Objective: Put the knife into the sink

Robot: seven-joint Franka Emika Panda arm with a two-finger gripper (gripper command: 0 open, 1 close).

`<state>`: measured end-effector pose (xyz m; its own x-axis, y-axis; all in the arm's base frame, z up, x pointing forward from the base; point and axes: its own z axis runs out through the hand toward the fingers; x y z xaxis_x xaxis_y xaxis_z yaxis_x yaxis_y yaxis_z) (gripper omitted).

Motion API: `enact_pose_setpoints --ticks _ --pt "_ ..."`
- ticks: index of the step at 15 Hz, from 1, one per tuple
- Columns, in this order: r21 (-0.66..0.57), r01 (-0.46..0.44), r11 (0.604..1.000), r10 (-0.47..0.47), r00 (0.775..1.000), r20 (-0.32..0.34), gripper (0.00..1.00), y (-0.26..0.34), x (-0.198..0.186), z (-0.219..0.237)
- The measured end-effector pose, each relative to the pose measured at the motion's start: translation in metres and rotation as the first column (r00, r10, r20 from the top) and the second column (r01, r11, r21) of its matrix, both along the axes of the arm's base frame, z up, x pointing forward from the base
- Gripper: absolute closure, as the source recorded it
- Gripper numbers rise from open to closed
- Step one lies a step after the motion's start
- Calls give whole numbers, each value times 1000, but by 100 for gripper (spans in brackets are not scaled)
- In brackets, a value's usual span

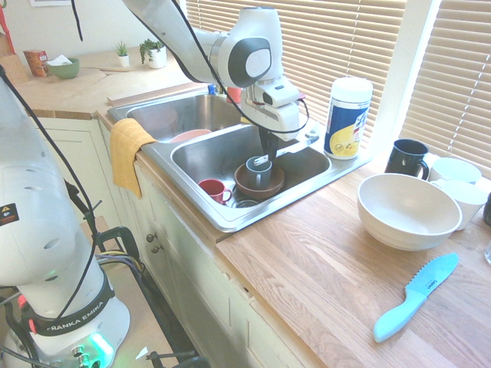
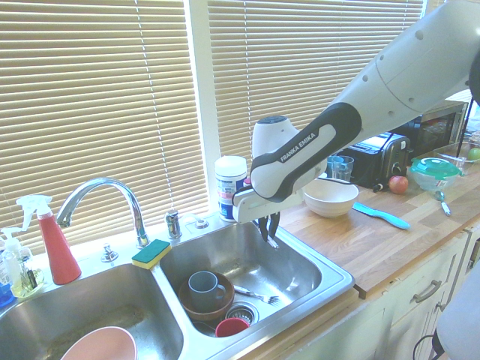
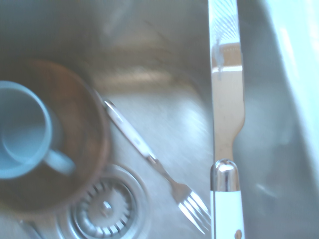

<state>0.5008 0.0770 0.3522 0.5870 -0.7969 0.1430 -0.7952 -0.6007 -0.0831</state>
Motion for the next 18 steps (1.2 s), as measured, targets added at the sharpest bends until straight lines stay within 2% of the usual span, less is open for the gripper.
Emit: enact_pose_setpoints --ticks 5,9,15,18 --pt "12 11 1000 -11 1000 4 100 32 10 -58" --pt "26 11 1000 -11 1000 0 100 33 20 -108" --pt "18 30 999 -29 999 -27 100 29 39 -174" --pt "20 28 999 -27 999 -47 100 39 36 -198"
